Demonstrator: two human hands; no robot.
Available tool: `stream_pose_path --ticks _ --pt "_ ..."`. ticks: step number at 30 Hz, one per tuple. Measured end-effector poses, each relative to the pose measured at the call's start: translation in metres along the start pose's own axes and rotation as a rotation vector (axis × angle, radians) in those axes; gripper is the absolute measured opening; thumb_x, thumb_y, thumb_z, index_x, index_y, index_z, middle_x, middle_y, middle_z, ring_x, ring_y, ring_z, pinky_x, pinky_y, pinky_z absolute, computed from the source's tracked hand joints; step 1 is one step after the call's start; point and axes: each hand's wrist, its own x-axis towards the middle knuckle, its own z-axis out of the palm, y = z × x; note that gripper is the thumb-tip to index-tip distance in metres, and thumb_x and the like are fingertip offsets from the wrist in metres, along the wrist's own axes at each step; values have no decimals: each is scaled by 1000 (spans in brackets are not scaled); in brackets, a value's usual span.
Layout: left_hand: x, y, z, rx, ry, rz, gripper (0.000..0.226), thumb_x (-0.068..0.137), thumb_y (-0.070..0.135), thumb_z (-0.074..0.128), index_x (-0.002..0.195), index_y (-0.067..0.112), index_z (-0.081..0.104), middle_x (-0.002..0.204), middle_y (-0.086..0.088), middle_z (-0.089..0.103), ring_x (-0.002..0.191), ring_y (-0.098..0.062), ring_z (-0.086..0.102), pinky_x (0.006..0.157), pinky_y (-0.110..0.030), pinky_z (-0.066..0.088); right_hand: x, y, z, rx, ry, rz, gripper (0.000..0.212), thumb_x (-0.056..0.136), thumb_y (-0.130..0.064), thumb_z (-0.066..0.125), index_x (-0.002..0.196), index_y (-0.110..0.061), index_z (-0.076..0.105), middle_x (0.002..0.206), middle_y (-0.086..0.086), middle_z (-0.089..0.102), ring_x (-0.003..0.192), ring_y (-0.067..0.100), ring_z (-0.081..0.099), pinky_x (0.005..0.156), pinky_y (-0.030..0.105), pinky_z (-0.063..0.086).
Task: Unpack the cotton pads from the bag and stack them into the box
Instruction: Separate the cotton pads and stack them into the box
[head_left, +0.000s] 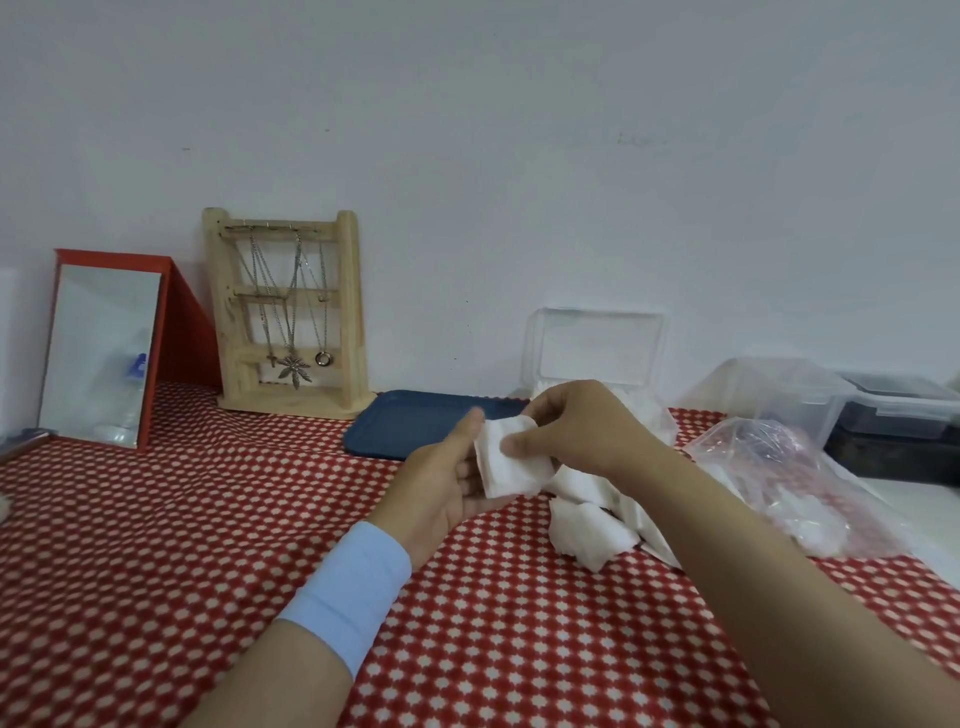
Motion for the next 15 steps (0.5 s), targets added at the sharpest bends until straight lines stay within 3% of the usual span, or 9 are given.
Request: stream_pose_path --ticks 3,5,8,13,15 --pt "-3 -2 -2 197 -72 83 35 86 17 77 119 10 70 114 -9 77 109 -25 73 104 -48 53 1 1 -5 78 -94 51 45 74 -31 88 112 -24 65 104 -1 71 84 12 70 60 21 51" --pt "-2 -3 -6 279 -81 98 33 87 4 76 118 14 72 115 -5 77 111 -24 72 105 -49 52 0 3 -11 143 -191 77 47 80 -32 84 123 -25 65 110 -2 71 95 17 71 71 28 58" --pt "-2 1 -5 330 -80 110 43 85 3 78 124 19 67 117 -4 76 110 -23 72 102 -47 55 0 6 -18 148 -218 45 30 85 -26 80 113 -20 74 104 -3 76 99 21 72 85 35 59" --pt "4 11 1 415 -45 172 60 80 9 84 130 27 57 117 -5 74 105 -20 74 96 -44 59 -2 5 -29 156 -334 18 28 85 -42 77 103 -21 79 98 -1 78 94 17 73 83 30 59" --pt "7 20 5 488 -69 194 66 73 17 88 131 30 58 120 1 71 107 -16 72 96 -42 59 -1 6 -34 140 -320 28 26 81 -37 82 97 -17 80 93 1 79 88 17 74 79 28 60"
